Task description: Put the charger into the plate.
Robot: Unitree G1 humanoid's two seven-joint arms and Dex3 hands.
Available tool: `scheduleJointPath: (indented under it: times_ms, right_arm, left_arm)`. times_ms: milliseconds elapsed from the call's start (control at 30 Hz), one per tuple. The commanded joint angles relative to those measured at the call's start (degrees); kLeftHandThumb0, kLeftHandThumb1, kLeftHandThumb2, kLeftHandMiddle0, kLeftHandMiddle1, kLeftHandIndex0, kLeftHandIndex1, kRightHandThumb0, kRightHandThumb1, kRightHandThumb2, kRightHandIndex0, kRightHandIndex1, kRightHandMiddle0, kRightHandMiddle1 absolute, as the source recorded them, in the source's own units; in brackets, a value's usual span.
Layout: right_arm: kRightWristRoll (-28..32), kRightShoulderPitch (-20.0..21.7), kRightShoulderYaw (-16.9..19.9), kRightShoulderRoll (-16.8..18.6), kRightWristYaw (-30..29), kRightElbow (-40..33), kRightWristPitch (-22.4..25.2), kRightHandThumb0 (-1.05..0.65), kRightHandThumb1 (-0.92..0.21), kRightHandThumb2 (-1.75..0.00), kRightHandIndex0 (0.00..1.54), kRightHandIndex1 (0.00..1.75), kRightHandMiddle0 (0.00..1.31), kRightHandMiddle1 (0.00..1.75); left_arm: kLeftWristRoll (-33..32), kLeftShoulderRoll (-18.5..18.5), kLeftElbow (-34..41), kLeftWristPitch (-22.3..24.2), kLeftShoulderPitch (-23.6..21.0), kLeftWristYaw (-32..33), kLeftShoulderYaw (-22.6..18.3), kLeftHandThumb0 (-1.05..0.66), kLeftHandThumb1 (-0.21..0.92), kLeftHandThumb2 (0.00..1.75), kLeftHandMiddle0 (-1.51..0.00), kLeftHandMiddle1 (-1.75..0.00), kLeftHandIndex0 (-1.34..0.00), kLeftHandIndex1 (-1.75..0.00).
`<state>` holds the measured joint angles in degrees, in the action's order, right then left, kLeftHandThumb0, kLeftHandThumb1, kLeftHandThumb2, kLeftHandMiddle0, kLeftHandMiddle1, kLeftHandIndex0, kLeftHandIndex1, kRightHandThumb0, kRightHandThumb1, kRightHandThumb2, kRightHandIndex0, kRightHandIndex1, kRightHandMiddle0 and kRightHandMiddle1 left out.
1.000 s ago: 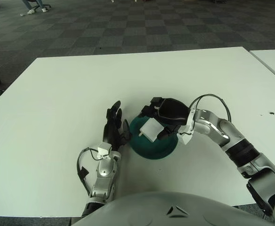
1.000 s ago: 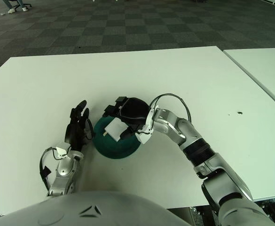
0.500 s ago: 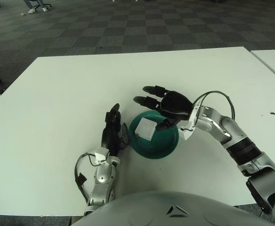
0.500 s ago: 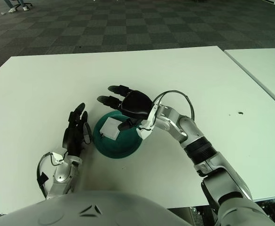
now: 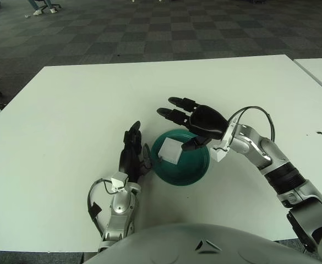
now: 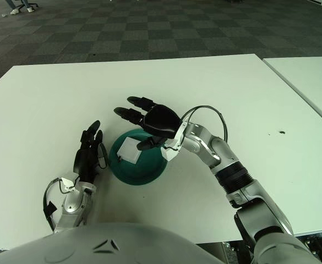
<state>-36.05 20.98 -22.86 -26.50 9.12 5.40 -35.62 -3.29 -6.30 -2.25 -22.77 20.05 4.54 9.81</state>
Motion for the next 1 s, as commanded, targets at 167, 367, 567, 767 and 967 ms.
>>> scheduleJointPath:
  times_ms: [167, 367, 567, 767, 967]
  right_arm:
    - [29.48, -2.28, 12.68, 2.46, 6.72, 5.46, 7.94, -1.05, -0.92, -0.93, 0.00, 0.00, 0.00, 0.00]
    - [39.53, -11.28, 17.67, 7.66, 3.74, 5.97, 7.07, -1.05, -0.92, -0.99, 0.00, 0.00, 0.00, 0.00]
    - [40.12, -15.77, 21.88, 9.75, 0.79, 9.19, 5.80, -1.05, -0.92, -1.04, 0.00, 0.00, 0.01, 0.01]
    - [39.58, -18.40, 24.44, 11.70, -1.32, 10.97, 6.85, -1.05, -0.92, -1.03, 0.00, 0.00, 0.03, 0.02]
    - [39.76, -22.15, 24.95, 12.86, -0.96, 8.92, 7.42, -1.05, -0.92, -1.01, 0.00, 0.00, 0.04, 0.03]
  left_arm:
    - [1.48, -0.90, -3.02, -0.40, 1.39, 0.71, -0.36, -0.94, 0.92, 1.00, -0.17, 0.00, 0.00, -0.58]
    - [1.99, -0.59, -2.88, -0.45, 2.01, 0.84, -0.51, -0.93, 0.92, 1.01, -0.15, 0.00, 0.00, -0.57]
    - [3.03, -0.29, -2.47, -0.44, 2.26, 1.06, -0.97, -0.91, 0.92, 1.02, -0.14, 0.00, 0.00, -0.56]
    - [3.75, -0.05, -2.66, -0.31, 2.32, 1.06, -1.88, -0.89, 0.92, 1.03, -0.15, 0.00, 0.00, -0.58]
    - [3.94, 0.17, -2.92, -0.37, 2.15, 0.60, -2.55, -0.88, 0.92, 1.03, -0.15, -0.01, 0.00, -0.59]
